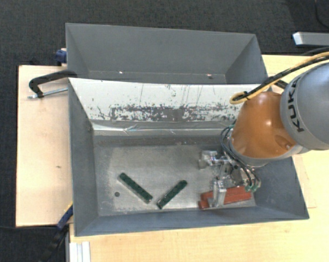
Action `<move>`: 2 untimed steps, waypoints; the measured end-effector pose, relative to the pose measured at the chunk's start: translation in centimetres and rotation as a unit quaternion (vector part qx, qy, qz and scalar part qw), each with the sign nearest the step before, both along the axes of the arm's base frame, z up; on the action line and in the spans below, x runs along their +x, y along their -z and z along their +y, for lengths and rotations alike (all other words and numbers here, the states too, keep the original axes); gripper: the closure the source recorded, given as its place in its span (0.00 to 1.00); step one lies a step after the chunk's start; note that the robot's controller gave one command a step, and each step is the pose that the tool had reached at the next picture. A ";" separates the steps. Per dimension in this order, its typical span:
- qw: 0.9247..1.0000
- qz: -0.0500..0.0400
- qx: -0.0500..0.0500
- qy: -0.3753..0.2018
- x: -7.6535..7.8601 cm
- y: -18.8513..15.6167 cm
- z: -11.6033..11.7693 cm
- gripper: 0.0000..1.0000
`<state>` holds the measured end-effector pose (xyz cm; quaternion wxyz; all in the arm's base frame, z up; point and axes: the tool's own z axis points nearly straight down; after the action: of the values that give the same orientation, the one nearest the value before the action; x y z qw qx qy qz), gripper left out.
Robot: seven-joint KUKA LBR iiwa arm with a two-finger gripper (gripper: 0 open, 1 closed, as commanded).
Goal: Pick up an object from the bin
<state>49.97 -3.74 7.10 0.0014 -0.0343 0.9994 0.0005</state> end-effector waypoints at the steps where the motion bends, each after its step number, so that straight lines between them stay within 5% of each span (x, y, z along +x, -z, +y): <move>1: 1.000 0.000 0.000 0.000 0.0 0.0 0.0 0.00; 2: 0.995 0.001 0.000 -0.102 -0.7 -0.4 4.8 1.00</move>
Offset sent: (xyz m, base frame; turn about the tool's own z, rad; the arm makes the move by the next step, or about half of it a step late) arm -0.0077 0.0466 0.0035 -0.2047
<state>49.28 1.03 7.51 0.0004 -0.1363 0.9907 0.0006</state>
